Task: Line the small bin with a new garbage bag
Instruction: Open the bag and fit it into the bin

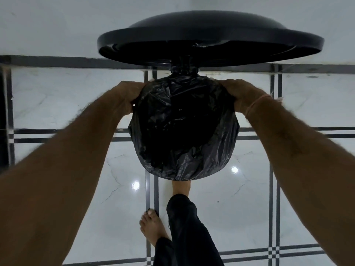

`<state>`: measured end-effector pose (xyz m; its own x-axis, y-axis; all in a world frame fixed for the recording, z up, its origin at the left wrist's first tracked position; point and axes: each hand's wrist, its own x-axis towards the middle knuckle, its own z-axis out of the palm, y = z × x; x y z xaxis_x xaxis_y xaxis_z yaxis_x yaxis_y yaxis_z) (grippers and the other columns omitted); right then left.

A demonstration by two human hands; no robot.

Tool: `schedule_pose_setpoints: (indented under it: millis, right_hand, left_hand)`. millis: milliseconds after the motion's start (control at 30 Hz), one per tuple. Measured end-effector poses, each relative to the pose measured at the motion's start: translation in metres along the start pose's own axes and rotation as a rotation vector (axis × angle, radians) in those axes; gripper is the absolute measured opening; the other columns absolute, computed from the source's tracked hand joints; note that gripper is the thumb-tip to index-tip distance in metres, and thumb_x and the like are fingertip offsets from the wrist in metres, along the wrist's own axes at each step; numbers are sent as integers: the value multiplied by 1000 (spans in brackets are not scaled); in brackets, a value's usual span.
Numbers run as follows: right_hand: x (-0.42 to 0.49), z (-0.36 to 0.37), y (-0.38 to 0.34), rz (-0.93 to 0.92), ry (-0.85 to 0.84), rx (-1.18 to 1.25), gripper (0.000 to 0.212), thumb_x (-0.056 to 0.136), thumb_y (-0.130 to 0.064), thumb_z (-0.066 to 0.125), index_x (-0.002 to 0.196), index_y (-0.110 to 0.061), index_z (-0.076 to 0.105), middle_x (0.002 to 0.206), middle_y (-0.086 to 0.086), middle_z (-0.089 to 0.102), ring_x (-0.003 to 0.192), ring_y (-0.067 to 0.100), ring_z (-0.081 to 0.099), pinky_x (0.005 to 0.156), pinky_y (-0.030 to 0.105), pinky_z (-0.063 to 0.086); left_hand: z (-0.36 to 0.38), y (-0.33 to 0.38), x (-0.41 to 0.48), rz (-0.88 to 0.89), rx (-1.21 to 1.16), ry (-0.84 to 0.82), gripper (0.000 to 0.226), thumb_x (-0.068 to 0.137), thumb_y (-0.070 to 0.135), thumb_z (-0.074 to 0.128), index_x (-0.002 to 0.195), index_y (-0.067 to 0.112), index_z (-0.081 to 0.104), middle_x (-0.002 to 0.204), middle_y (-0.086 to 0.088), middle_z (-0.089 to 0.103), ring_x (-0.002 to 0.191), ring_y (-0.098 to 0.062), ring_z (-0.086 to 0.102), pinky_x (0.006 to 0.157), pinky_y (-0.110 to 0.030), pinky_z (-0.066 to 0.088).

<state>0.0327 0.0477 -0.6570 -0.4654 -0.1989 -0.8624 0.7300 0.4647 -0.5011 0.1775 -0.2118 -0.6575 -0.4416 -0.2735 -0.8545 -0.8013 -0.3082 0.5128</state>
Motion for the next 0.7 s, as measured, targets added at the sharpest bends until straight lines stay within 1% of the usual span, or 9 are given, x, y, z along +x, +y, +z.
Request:
schedule_pose_setpoints:
  millis: [100,167,233,367,433,500,533,633,700]
  right_hand:
    - [-10,-4,8,-3,36,68,44,85,-60,76,92,-17,77,101,4,76,111,25,71,105,46,55]
    - [-32,-12,21,20,32,81,45,85,-69,69,91,-25,77,93,-8,75,106,19,69,95,41,55]
    - [-46,-22,38,67,22,112,39,87,-65,69,90,-26,76,83,-12,75,100,17,67,88,40,55]
    - [-47,-25,48,169,83,284,37,82,-54,81,94,-19,78,98,-6,76,114,21,69,99,52,56]
    - [-43,-17,44,169,138,287,34,87,-53,77,85,-19,77,88,-6,75,96,16,71,95,46,59]
    - [-45,-9,45,158,164,308,38,89,-52,75,82,-15,76,76,-5,75,73,14,74,73,37,65]
    - [-49,-4,46,137,188,338,40,90,-52,74,89,-12,76,80,-3,77,71,15,75,63,34,64]
    - [-74,4,66,-79,354,331,40,98,-49,65,108,-11,72,99,-2,71,88,13,69,68,29,55]
    - [-94,7,90,-170,476,371,27,100,-43,66,95,-17,67,94,-6,67,87,8,63,74,27,49]
  left_hand:
    - [-2,-8,-9,18,-167,51,33,91,49,72,93,16,76,93,0,74,95,-22,70,92,-39,60]
    - [-7,-20,-23,18,-174,-3,37,94,58,63,96,24,75,97,6,71,96,-17,67,83,-35,55]
    - [-13,-36,-35,8,-189,-54,37,92,61,64,99,26,75,99,9,70,103,-16,65,84,-36,53]
    - [-16,-47,-38,-5,-292,-64,48,86,58,74,113,19,79,117,1,77,121,-26,67,103,-46,54]
    - [-12,-44,-37,-37,-333,15,42,85,55,77,104,17,81,113,-1,77,124,-29,67,105,-48,55]
    - [-6,-42,-37,-57,-347,104,40,86,55,75,98,17,80,107,1,78,117,-26,71,96,-45,59]
    - [-3,-41,-40,-54,-353,141,41,88,57,72,99,18,79,107,1,78,113,-24,71,88,-43,61]
    - [6,-53,-60,46,-397,274,41,97,62,56,93,23,69,98,10,67,86,-8,63,71,-32,50]
    - [13,-76,-76,130,-413,476,41,99,56,56,77,22,51,80,8,51,70,-9,49,67,-30,43]
